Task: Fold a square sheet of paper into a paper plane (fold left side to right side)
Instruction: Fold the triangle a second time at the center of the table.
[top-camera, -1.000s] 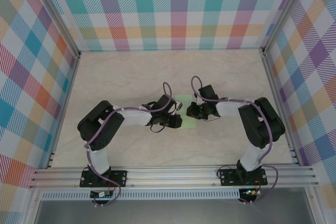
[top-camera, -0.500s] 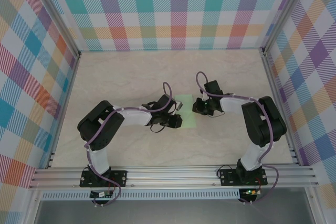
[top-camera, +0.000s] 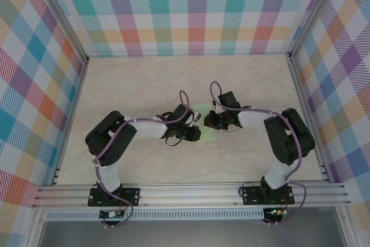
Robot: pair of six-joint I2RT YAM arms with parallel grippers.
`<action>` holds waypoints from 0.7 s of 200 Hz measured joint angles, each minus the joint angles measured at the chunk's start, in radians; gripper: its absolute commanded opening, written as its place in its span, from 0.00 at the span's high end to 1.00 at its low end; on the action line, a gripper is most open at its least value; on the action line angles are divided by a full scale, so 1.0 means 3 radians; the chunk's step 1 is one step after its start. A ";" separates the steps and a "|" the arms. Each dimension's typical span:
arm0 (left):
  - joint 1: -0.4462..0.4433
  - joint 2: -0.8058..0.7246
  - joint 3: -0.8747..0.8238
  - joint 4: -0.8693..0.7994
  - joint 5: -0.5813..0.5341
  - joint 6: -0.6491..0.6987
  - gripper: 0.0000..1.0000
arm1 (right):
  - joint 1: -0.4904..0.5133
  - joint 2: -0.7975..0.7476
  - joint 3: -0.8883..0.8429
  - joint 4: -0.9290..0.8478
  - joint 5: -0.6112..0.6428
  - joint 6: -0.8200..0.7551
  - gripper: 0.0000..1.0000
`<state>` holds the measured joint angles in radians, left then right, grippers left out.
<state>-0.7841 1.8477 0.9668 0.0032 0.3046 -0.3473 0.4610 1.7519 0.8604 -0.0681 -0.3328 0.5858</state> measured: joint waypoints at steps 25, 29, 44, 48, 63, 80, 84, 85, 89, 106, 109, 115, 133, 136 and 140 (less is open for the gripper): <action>0.0000 -0.0024 0.0000 -0.0020 0.0020 0.0000 0.82 | -0.0009 0.0070 0.0071 -0.0061 0.0023 0.0018 0.88; 0.0000 -0.0032 -0.0001 -0.0027 0.0034 -0.0001 0.82 | -0.0009 0.0076 0.0088 -0.0078 0.0037 0.0017 0.88; 0.0000 -0.0075 -0.0004 -0.0041 0.0094 -0.0009 0.82 | -0.0009 0.0104 0.0113 -0.0111 0.0070 0.0017 0.88; 0.0000 -0.0090 -0.0004 -0.0041 0.0118 -0.0014 0.82 | -0.0009 0.0106 0.0116 -0.0114 0.0071 0.0017 0.88; 0.0000 -0.0159 -0.0004 -0.0024 0.0201 -0.0041 0.81 | -0.0009 0.0106 0.0125 -0.0130 0.0080 0.0017 0.88; 0.0000 -0.0206 -0.0004 0.0036 0.0298 -0.0092 0.82 | -0.0009 0.0106 0.0125 -0.0136 0.0085 0.0017 0.88; 0.0000 -0.0207 -0.0004 0.0047 0.0320 -0.0102 0.82 | -0.0009 0.0106 0.0125 -0.0136 0.0085 0.0017 0.88; 0.0000 -0.0207 -0.0004 0.0048 0.0324 -0.0104 0.82 | -0.0009 0.0106 0.0125 -0.0137 0.0085 0.0017 0.88; 0.0000 -0.0207 -0.0004 0.0062 0.0341 -0.0108 0.82 | -0.0009 0.0106 0.0125 -0.0137 0.0085 0.0015 0.88; 0.0001 -0.0182 -0.0001 0.0111 0.0412 -0.0141 0.83 | -0.0009 0.0106 0.0126 -0.0137 0.0085 0.0015 0.88; 0.0004 -0.0169 0.0001 0.0118 0.0426 -0.0156 0.84 | -0.0009 0.0106 0.0126 -0.0137 0.0085 0.0015 0.88; 0.0006 -0.0145 0.0003 0.0140 0.0450 -0.0168 0.84 | -0.0009 0.0106 0.0126 -0.0139 0.0085 0.0015 0.88; 0.0025 -0.0033 0.0034 0.0179 0.0518 -0.0184 0.84 | -0.0009 0.0106 0.0126 -0.0139 0.0085 0.0015 0.88; 0.0028 -0.0013 0.0041 0.0181 0.0529 -0.0189 0.84 | -0.0009 0.0106 0.0126 -0.0139 0.0085 0.0015 0.88; 0.0029 0.0015 0.0047 0.0186 0.0538 -0.0189 0.85 | -0.0009 0.0106 0.0126 -0.0139 0.0085 0.0015 0.88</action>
<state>-0.7753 1.8523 0.9810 0.0589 0.4660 -0.4042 0.4583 1.7836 0.8982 -0.1097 -0.3073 0.5903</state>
